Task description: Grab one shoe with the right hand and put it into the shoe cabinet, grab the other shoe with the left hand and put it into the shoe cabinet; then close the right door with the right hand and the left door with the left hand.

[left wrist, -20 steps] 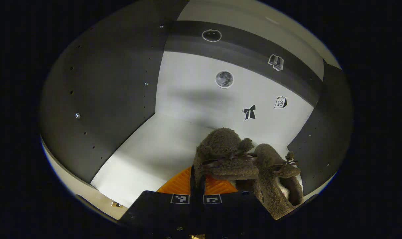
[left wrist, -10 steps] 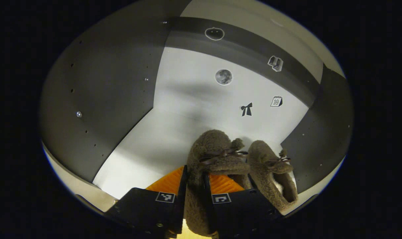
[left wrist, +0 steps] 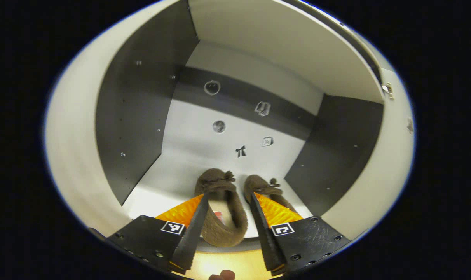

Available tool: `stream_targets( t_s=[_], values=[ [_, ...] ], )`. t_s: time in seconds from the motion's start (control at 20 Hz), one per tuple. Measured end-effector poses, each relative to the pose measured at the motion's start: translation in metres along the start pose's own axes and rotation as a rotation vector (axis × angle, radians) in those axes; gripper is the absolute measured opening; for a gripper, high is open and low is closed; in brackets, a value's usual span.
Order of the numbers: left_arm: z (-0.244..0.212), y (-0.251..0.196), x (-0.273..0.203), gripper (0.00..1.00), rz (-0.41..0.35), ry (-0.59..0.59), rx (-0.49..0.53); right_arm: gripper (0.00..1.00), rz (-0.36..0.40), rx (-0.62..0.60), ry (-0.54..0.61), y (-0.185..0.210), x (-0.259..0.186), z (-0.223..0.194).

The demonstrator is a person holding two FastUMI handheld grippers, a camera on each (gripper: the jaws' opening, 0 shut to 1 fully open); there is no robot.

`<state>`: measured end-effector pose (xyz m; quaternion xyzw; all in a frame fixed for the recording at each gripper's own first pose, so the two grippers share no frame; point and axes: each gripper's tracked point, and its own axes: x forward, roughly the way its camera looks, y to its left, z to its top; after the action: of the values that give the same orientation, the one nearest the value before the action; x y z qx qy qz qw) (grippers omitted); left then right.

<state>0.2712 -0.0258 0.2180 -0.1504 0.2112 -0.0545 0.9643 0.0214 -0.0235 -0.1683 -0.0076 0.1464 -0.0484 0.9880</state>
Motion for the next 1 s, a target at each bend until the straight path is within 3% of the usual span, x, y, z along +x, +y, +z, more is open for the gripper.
stream_targets(
  t_s=[0.15, 0.35, 0.4, 0.45, 0.5, 0.65, 0.8, 0.85, 1.0],
  values=[
    [-0.005, -0.018, -0.036, 0.73, -0.077, -0.052, 0.036, 0.86, 0.011, -0.010, -0.012, 0.004, 0.002, 0.008],
    [-0.011, -0.030, -0.081, 0.78, -0.125, -0.153, 0.073, 0.86, 0.025, -0.013, -0.027, 0.009, 0.002, 0.016],
    [-0.014, -0.031, -0.094, 0.65, -0.126, -0.179, 0.086, 0.86, 0.029, -0.013, -0.029, 0.010, 0.002, 0.018],
    [-0.019, -0.030, -0.105, 0.95, -0.122, -0.197, 0.093, 0.86, 0.032, -0.013, -0.032, 0.011, 0.002, 0.021],
    [-0.027, -0.029, -0.121, 0.80, -0.117, -0.216, 0.098, 0.86, 0.037, -0.012, -0.036, 0.012, 0.000, 0.023],
    [-0.055, -0.024, -0.153, 0.80, -0.110, -0.259, 0.119, 0.86, 0.048, -0.016, -0.052, 0.016, -0.002, 0.033],
    [-0.096, -0.010, -0.176, 0.80, -0.070, -0.251, 0.114, 0.90, 0.055, -0.027, -0.072, 0.017, -0.007, 0.041],
    [-0.110, -0.005, -0.182, 0.80, -0.060, -0.254, 0.112, 0.86, 0.055, -0.039, -0.078, 0.016, -0.009, 0.044],
    [-0.145, 0.015, -0.203, 0.84, 0.008, -0.281, 0.150, 0.86, 0.029, -0.049, -0.097, 0.005, -0.013, 0.050]
  ],
)
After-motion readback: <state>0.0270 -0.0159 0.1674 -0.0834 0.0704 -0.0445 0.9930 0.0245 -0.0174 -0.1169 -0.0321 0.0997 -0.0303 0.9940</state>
